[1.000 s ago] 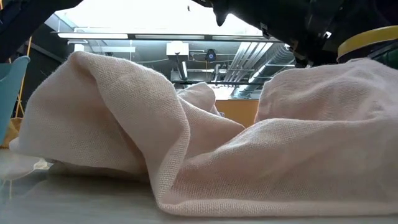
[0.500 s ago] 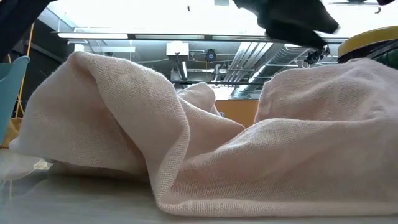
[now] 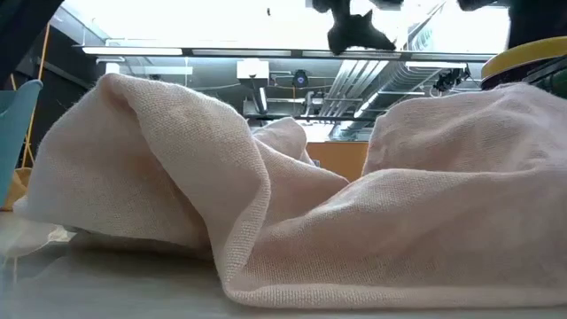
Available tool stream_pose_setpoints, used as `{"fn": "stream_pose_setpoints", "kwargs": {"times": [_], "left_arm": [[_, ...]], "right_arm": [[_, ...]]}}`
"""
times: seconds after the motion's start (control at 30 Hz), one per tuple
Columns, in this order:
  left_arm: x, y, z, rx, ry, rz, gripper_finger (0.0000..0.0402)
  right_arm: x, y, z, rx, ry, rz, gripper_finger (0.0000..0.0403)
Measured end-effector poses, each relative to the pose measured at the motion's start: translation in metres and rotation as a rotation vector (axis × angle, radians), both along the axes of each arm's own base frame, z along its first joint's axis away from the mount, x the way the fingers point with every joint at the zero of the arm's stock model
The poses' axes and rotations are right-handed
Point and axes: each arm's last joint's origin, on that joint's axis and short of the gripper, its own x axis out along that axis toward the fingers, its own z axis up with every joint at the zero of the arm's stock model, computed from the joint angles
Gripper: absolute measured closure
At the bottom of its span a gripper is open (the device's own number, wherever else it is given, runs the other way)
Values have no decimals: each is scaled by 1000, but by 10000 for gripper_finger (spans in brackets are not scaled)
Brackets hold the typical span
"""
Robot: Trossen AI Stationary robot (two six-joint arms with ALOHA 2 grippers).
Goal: Sort spices by type
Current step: Put the red seasoning can into the orange bin
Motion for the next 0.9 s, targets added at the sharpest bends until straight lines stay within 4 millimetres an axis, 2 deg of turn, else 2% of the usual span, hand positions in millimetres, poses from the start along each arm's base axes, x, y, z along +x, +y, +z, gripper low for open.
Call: {"fn": "stream_pose_setpoints", "kwargs": {"times": [0.17,0.27,0.33,0.43,0.57,0.7,0.8,0.9], "left_arm": [[-16,-2,31,19,-65,23,104],[-33,2,58,65,-120,83,104],[-48,5,74,94,-175,136,104],[-74,8,88,108,-279,230,104],[-115,7,84,62,-435,361,104],[-153,1,61,-17,-527,500,104],[-173,-2,43,-63,-558,595,104],[-185,-4,36,-106,-591,671,104]], "right_arm": [[11,-7,-9,-8,59,82,403],[12,-8,-10,-19,66,131,403],[12,-8,-10,-25,72,171,403],[10,-8,-10,-42,92,232,403],[11,-11,-11,-60,105,295,403],[14,-16,-13,-61,136,374,403],[19,-20,-16,-76,138,433,403],[24,-22,-20,-86,145,486,403]]}}
